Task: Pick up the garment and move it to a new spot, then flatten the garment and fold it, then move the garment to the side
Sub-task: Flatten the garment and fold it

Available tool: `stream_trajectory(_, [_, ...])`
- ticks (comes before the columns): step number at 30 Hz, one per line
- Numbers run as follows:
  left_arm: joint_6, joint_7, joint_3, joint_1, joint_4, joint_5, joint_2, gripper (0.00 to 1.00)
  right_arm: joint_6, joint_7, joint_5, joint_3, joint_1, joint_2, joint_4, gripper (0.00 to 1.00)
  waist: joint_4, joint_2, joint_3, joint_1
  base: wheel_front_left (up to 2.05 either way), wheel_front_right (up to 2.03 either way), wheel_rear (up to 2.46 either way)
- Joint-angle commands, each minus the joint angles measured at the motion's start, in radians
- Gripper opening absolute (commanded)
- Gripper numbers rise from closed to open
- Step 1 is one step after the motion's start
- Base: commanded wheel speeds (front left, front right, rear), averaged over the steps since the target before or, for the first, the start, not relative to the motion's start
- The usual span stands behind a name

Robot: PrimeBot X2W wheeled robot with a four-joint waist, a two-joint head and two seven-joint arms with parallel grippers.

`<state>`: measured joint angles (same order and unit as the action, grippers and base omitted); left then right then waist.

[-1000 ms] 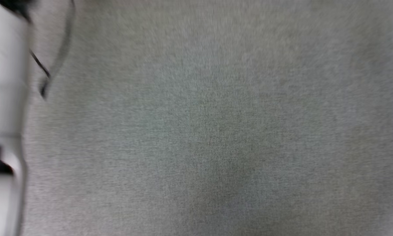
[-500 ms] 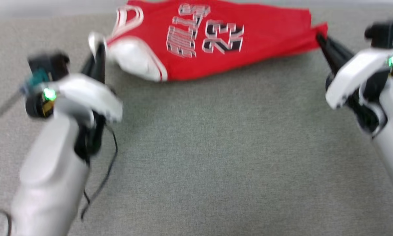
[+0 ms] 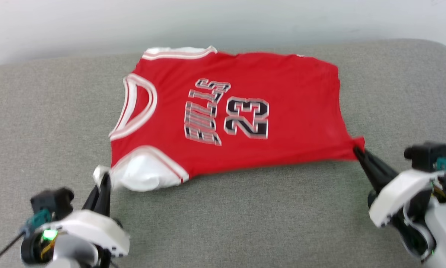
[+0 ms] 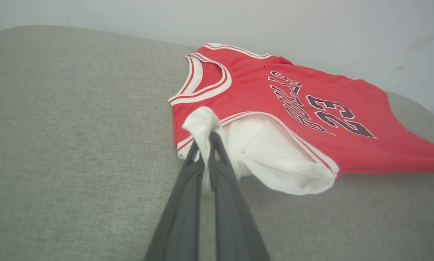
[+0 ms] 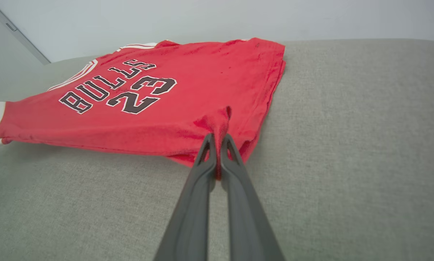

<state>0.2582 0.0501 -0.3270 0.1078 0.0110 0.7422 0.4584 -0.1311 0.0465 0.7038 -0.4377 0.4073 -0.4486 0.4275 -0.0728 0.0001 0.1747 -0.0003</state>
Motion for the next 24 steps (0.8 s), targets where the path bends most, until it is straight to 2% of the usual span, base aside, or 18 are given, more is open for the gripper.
stream_trajectory(1, [0.026,-0.016,0.003,-0.053,-0.048,0.004,0.011,0.0,0.001,-0.016,-0.015,0.03,-0.063,0.007,-0.039,0.0,0.0,-0.0001,-0.008,0.0003,0.0,0.0,0.0])
stream_trajectory(9, [0.115,-0.086,0.013,-0.23,-0.224,0.025,0.053,0.0,0.001,-0.135,-0.11,0.214,-0.347,0.049,-0.25,0.0,0.027,-0.0001,-0.025,0.0003,0.0,0.0,0.0])
stream_trajectory(15, [0.144,-0.111,0.022,-0.257,-0.318,0.027,0.072,0.0,0.001,-0.252,-0.178,0.348,-0.474,0.102,-0.415,0.0,0.037,-0.0001,-0.018,0.0003,0.0,0.0,0.0])
stream_trajectory(20, [0.112,-0.091,0.017,-0.15,-0.315,0.009,0.056,0.0,0.001,-0.32,-0.207,0.383,-0.428,0.145,-0.485,0.0,0.037,-0.0001,0.01,0.0003,0.0,0.0,0.0])
stream_trajectory(24, [0.061,-0.083,-0.001,-0.019,-0.235,0.006,0.035,0.0,0.001,-0.356,-0.217,0.388,-0.353,0.151,-0.462,0.0,0.044,-0.0001,0.04,0.0003,0.0,0.0,0.0])
